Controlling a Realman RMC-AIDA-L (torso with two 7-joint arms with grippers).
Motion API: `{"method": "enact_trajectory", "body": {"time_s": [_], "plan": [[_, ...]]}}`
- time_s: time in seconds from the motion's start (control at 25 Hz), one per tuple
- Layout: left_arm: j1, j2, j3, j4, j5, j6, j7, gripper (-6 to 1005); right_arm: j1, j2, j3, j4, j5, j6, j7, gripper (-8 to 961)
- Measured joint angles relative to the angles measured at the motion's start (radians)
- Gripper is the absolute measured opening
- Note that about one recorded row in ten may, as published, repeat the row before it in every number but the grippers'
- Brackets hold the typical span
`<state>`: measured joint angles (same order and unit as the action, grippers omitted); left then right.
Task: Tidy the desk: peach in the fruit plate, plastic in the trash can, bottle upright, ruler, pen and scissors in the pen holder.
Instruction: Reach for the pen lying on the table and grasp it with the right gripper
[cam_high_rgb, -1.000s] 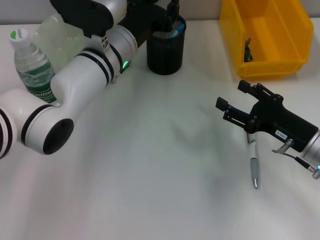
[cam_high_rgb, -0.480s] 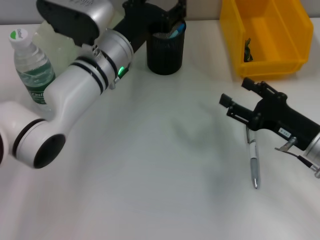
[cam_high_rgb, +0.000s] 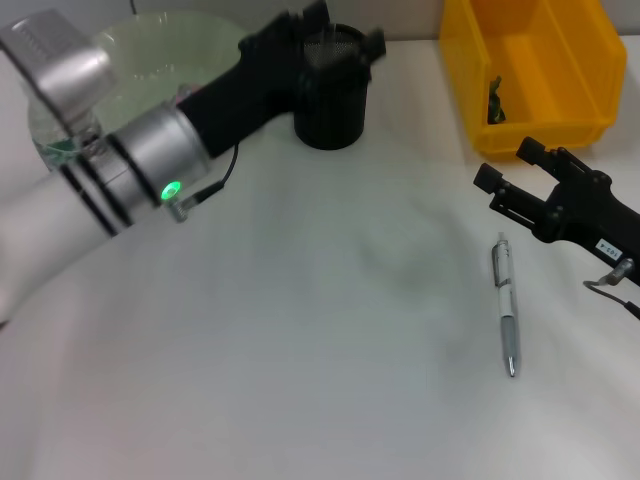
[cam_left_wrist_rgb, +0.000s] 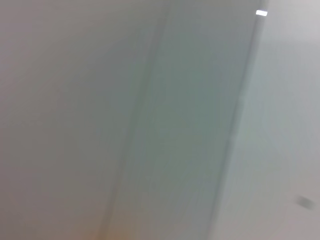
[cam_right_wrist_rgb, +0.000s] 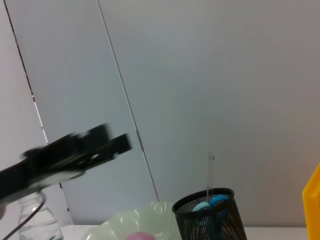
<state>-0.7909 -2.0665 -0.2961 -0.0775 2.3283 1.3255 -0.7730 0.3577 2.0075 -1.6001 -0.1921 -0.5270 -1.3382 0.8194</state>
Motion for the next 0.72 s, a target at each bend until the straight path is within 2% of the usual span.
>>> {"method": "enact_trajectory", "body": {"time_s": [0.08, 0.16, 0.2, 0.24, 0.36, 0.4, 0.44, 0.56, 0.6, 0.64, 0.72], "plan": [[0.013, 0.002, 0.000, 0.049, 0.077, 0.071, -0.032, 868, 0.002, -0.005, -0.001, 0.000, -0.004, 0.000, 0.016, 825], [0.025, 0.004, 0.001, 0.095, 0.137, 0.127, -0.053, 867, 0.007, -0.016, -0.001, 0.001, -0.023, 0.000, 0.059, 825], [0.025, 0.004, 0.001, 0.095, 0.137, 0.127, -0.053, 866, 0.010, -0.030, 0.002, -0.002, -0.053, 0.001, 0.104, 825], [0.034, 0.004, 0.009, 0.136, 0.183, 0.168, -0.072, 866, 0.010, -0.030, 0.002, -0.002, -0.053, 0.001, 0.104, 825], [0.046, 0.006, 0.069, 0.198, 0.228, 0.210, -0.121, 864, 0.011, -0.051, 0.002, -0.010, -0.084, -0.006, 0.163, 825], [0.056, 0.007, 0.135, 0.225, 0.236, 0.235, -0.140, 864, 0.012, -0.059, 0.001, -0.011, -0.095, -0.018, 0.179, 825], [0.056, 0.007, 0.135, 0.225, 0.236, 0.235, -0.140, 863, 0.012, -0.059, 0.001, -0.011, -0.095, -0.018, 0.179, 825], [0.069, 0.007, 0.221, 0.256, 0.237, 0.259, -0.160, 862, 0.011, -0.075, 0.001, -0.011, -0.119, -0.039, 0.204, 825], [0.081, 0.007, 0.259, 0.264, 0.236, 0.274, -0.169, 862, 0.012, -0.092, 0.002, -0.014, -0.146, -0.052, 0.235, 825], [0.081, 0.007, 0.259, 0.264, 0.236, 0.274, -0.169, 862, 0.012, -0.092, 0.002, -0.014, -0.146, -0.052, 0.235, 825], [0.092, 0.007, 0.271, 0.267, 0.236, 0.283, -0.171, 863, 0.013, -0.117, 0.003, -0.029, -0.186, -0.066, 0.286, 825]]}}
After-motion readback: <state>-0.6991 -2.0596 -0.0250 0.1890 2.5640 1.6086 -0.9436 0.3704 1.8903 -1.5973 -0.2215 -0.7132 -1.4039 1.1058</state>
